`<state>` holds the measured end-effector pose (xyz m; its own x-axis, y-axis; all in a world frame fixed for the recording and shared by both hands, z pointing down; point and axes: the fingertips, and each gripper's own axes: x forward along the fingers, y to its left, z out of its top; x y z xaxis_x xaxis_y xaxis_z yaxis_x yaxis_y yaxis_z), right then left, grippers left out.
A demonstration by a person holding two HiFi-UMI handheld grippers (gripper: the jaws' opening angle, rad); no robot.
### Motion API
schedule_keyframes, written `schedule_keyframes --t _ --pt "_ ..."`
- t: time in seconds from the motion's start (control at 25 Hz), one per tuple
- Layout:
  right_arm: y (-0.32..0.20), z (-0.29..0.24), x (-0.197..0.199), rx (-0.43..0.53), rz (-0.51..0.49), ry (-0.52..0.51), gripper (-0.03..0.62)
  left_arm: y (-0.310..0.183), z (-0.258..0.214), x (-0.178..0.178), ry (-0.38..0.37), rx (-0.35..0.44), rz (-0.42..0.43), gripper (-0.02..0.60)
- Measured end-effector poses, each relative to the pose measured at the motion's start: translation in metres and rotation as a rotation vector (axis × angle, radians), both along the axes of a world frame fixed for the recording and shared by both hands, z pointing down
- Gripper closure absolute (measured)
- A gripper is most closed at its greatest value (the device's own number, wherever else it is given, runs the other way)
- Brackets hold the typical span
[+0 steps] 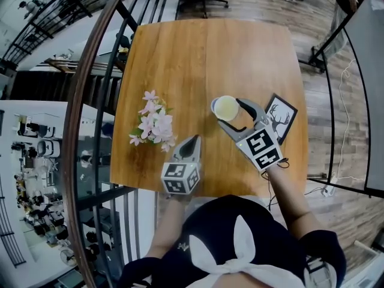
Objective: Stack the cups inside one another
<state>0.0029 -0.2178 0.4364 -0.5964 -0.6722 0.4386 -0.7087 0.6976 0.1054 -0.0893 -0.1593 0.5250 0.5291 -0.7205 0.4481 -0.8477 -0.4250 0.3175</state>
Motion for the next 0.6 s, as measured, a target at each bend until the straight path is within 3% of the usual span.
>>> schedule_keyframes --t 0.6 --pt "-0.032 0.023 -0.002 -0.038 0.001 0.009 0.272 -0.015 0.016 -0.004 0.0 -0.035 -0.013 0.565"
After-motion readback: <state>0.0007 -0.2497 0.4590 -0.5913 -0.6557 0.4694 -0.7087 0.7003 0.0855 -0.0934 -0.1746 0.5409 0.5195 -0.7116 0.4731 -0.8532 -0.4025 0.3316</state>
